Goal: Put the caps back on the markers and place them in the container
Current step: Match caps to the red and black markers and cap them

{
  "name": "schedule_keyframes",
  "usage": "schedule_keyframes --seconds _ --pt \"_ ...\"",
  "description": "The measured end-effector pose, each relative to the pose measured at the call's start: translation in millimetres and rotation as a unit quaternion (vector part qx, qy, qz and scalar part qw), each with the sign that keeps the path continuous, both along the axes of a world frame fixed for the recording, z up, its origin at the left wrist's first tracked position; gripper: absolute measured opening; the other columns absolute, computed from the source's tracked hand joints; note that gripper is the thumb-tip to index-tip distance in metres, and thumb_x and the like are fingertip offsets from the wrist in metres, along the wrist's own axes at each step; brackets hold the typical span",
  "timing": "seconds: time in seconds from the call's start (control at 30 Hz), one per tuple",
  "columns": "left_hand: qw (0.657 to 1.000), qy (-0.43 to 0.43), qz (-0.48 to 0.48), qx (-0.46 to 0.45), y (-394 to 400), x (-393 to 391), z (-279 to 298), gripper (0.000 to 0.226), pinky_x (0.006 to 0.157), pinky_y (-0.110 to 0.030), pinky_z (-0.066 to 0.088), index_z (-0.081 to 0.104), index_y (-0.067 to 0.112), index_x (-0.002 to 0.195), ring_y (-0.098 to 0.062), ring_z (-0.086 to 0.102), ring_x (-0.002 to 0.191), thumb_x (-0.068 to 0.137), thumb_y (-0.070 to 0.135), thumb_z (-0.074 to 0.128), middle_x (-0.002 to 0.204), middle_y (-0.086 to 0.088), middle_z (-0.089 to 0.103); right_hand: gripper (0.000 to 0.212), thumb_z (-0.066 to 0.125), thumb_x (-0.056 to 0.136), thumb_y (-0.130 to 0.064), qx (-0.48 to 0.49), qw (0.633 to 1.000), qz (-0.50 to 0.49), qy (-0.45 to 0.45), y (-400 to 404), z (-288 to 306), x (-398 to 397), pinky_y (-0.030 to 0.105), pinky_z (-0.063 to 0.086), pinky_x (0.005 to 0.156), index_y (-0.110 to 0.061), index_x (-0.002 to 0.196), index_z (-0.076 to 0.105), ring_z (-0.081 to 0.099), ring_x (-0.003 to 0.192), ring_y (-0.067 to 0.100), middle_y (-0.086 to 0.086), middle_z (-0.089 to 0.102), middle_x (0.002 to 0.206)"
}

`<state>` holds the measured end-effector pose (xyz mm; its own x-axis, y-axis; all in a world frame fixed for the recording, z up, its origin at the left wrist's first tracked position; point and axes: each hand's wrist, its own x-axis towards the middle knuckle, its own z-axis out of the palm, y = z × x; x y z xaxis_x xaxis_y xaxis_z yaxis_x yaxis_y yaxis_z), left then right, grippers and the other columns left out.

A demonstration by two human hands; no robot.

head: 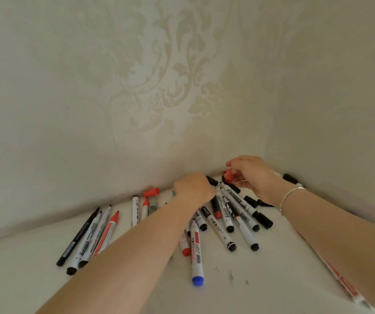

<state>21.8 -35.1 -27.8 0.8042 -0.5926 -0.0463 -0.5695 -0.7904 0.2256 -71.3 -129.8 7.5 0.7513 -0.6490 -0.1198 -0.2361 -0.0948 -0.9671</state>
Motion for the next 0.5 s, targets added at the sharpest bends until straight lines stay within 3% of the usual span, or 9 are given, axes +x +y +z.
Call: schedule_keyframes --seconds 0.17,0.27,0.4,0.5 --pt "0.999 0.005 -0.010 0.044 -15 -6 5 0.019 0.079 -0.030 0.049 0.058 0.016 0.095 -0.018 0.058 0.085 0.091 0.032 0.047 0.083 0.002 0.056 0.032 0.038 0.086 0.006 0.019 0.999 -0.033 -0.025 -8 -2 0 0.027 0.045 0.060 -0.003 0.105 0.063 0.058 0.069 0.021 0.017 0.068 0.086" --pt "1.000 0.017 -0.011 0.014 -16 -8 7 0.028 0.081 -0.032 0.050 0.061 0.015 0.099 -0.020 0.057 0.085 0.093 0.038 0.046 0.087 0.000 0.057 0.036 0.036 0.086 0.006 0.044 0.997 -0.052 -0.044 -10 -2 0 0.026 0.044 0.057 -0.006 0.107 0.062 0.059 0.069 0.020 0.019 0.068 0.093" --pt "0.975 0.014 -0.012 -0.220 -8 -11 20 0.034 0.050 -0.028 0.035 0.046 0.014 0.068 -0.021 0.049 0.061 0.094 0.035 0.047 0.063 0.002 0.048 0.025 0.035 0.088 0.003 0.097 0.978 -0.130 -0.127 -21 9 7 0.025 0.048 0.062 -0.008 0.093 0.057 0.060 0.066 0.018 0.012 0.068 0.082" --pt "0.902 0.099 -0.063 -0.415 1 -28 34 0.014 0.047 -0.021 0.042 0.049 0.011 0.086 -0.009 0.058 0.050 0.094 0.022 0.050 0.070 -0.002 0.065 0.018 0.036 0.085 -0.003 0.119 0.959 -0.167 -0.197 -29 23 15 0.025 0.042 0.058 -0.004 0.091 0.053 0.061 0.067 0.016 0.012 0.070 0.083"
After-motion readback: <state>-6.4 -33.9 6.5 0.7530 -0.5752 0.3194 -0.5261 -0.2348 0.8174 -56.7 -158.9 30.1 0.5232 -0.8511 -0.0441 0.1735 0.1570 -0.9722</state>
